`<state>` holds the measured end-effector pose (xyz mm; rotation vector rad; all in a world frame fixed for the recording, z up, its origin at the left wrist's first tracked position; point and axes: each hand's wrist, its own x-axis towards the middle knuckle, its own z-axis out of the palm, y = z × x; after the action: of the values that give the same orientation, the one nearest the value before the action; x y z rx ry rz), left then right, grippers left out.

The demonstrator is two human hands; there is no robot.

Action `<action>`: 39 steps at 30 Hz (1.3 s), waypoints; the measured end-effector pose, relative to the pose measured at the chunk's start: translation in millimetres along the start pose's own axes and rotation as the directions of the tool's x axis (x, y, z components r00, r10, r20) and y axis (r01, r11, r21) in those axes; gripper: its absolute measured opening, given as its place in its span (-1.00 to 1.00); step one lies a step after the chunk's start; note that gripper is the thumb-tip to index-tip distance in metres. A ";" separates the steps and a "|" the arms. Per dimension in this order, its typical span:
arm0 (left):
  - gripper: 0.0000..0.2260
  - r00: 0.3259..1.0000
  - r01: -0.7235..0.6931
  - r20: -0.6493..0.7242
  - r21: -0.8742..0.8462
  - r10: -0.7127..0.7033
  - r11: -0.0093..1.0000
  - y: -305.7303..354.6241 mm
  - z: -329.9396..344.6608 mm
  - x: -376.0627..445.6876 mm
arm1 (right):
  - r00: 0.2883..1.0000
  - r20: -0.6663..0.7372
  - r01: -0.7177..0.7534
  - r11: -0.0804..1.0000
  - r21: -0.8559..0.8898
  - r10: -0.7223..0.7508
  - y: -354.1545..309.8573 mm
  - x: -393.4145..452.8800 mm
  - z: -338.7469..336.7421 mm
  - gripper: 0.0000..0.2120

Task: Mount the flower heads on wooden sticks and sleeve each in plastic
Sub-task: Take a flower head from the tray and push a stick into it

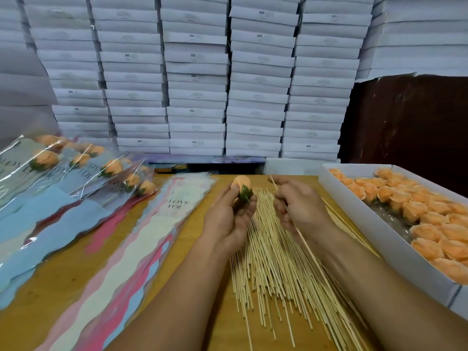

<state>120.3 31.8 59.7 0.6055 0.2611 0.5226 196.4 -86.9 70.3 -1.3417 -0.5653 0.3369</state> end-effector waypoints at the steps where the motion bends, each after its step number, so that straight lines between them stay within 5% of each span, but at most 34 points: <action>1: -0.83 1.000 0.017 -0.013 -0.040 -0.018 0.999 1.0 -0.6 1.2 | 0.998 0.055 0.020 1.000 -0.022 -0.018 0.3 -6.4 6.6 -0.70; 10: -0.53 0.999 0.000 -0.035 -0.221 -0.008 0.975 7.0 -1.1 9.4 | 0.951 0.280 0.208 0.938 -0.279 -0.128 4.3 -29.5 25.0 -0.67; 15: -0.54 0.999 -0.029 -0.028 -0.202 0.024 0.979 5.5 -1.9 10.5 | 0.933 0.322 0.240 0.945 -0.220 -0.162 4.8 -28.1 25.2 -0.65; 39: -0.56 0.994 -0.106 -0.009 -0.147 0.106 0.983 4.8 -1.6 7.0 | 0.946 0.313 0.167 0.958 -0.232 -0.089 5.7 -27.6 24.1 -0.66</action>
<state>123.8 39.7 60.7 0.4768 0.1905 0.6390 160.6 -80.9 62.4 -1.5037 -0.9747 0.3710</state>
